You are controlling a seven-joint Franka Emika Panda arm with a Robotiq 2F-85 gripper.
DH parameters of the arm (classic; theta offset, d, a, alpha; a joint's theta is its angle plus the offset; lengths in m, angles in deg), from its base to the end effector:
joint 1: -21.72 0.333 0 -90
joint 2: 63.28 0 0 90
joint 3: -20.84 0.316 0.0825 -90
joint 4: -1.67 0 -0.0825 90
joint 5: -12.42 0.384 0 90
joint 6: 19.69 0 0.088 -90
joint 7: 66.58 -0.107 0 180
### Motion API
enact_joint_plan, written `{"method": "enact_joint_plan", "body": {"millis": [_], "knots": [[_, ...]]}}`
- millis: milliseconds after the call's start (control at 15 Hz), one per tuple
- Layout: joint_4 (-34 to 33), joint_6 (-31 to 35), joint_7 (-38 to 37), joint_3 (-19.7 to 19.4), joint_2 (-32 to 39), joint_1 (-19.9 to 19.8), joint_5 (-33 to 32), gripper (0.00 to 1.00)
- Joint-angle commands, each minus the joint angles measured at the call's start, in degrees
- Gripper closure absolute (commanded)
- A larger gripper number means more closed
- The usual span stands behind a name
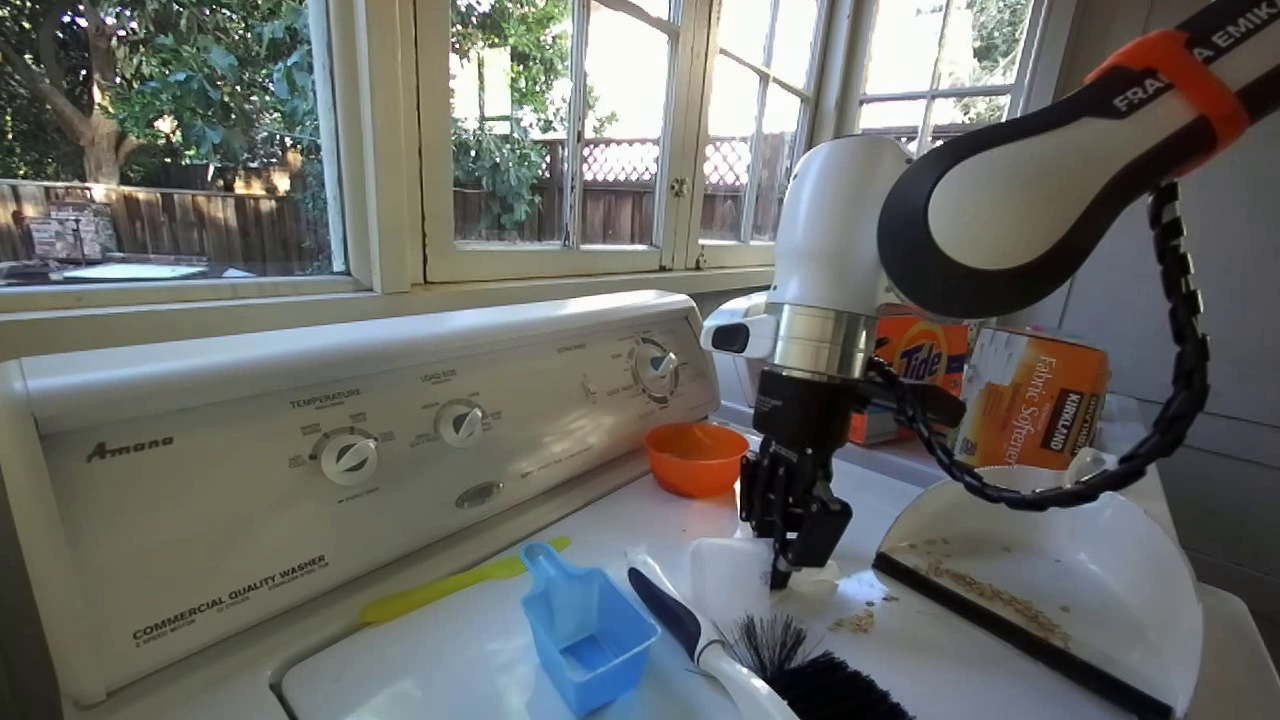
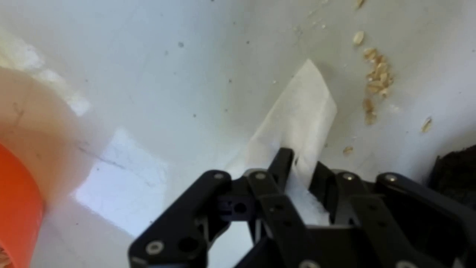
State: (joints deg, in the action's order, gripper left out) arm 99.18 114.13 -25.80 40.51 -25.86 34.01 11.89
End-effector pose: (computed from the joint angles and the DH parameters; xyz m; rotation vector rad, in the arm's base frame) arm 0.5871 0.3373 0.2339 -2.4231 -1.6725 -0.0471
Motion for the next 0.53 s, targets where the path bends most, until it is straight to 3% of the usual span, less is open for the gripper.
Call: {"method": "enact_joint_plan", "body": {"millis": [0, 467], "knots": [[0.54, -1.59, 2.53, 1.64, 0.22, -1.36, 1.22, 0.97], [1.31, -7.89, 5.52, 1.53, -1.66, -1.51, 0.68, 0.97]]}}
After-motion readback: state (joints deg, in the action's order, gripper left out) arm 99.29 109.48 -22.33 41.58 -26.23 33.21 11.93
